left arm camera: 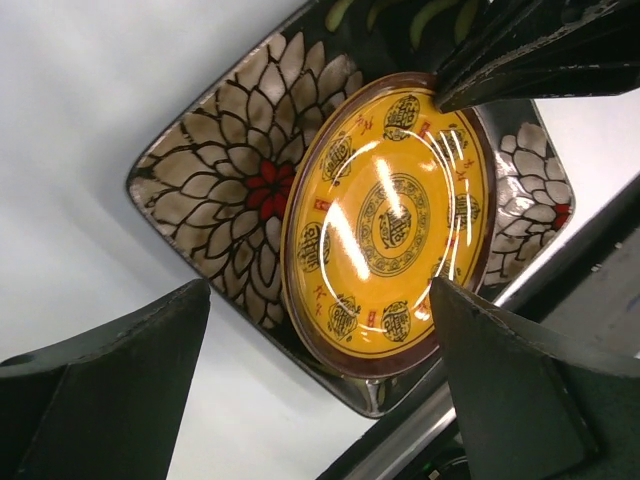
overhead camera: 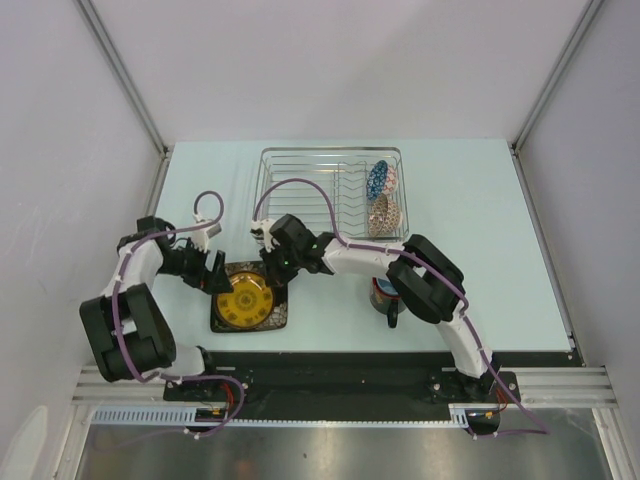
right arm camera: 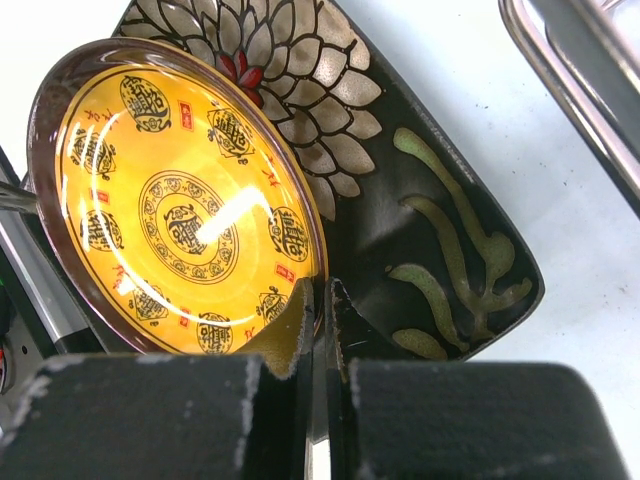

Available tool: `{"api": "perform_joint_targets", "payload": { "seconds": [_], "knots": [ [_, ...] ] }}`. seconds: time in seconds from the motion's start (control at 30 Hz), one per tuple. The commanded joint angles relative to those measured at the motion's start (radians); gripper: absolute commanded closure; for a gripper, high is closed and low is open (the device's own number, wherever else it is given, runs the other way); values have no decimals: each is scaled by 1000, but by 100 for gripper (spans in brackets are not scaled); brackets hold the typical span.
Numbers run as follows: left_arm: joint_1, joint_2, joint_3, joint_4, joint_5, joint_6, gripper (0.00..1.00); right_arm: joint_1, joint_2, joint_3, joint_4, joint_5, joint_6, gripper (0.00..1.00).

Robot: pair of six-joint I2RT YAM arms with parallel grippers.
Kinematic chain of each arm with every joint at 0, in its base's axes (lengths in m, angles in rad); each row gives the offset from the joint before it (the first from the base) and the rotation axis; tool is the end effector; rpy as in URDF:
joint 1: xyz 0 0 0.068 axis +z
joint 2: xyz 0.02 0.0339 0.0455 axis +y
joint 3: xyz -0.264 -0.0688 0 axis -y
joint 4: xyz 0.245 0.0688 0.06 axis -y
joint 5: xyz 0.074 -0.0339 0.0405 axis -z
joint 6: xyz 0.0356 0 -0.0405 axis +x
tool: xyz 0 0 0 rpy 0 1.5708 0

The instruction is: Load the mixed dishes into the dish rack

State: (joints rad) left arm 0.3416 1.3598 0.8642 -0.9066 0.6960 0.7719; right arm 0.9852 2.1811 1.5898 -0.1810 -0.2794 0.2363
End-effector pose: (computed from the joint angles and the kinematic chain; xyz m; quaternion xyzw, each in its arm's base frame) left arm 0.2204 0.0541 0.2080 0.2280 0.9090 -0.2467 0.2468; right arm 0.2602 0.4102 0.1676 -0.3841 0.8294 0.3259 0.2418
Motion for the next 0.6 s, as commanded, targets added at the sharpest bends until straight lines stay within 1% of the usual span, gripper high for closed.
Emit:
{"api": "perform_joint_targets", "payload": {
  "seconds": [0.0,0.13,0.27,0.4,0.43,0.5,0.53,0.57],
  "knots": [
    [7,97,52,-55,92,64,5,6,-49,-33,1,0,-14,100],
    [7,150,64,-52,103,73,5,7,-53,-40,11,3,-15,100],
    [5,162,81,-23,105,64,5,7,-60,-53,20,11,-15,100],
    [-12,190,87,-38,120,69,6,7,-67,-53,29,25,-17,100],
    [-16,200,84,-44,125,73,8,7,-67,-50,31,26,-15,100],
    [-30,211,72,-67,137,95,16,7,-75,-48,41,28,-14,100],
    [-36,220,67,-75,149,102,22,7,-75,-41,46,28,-14,100],
    [-47,238,62,-87,157,112,24,6,-76,-36,46,28,-14,100]
  ]
}}
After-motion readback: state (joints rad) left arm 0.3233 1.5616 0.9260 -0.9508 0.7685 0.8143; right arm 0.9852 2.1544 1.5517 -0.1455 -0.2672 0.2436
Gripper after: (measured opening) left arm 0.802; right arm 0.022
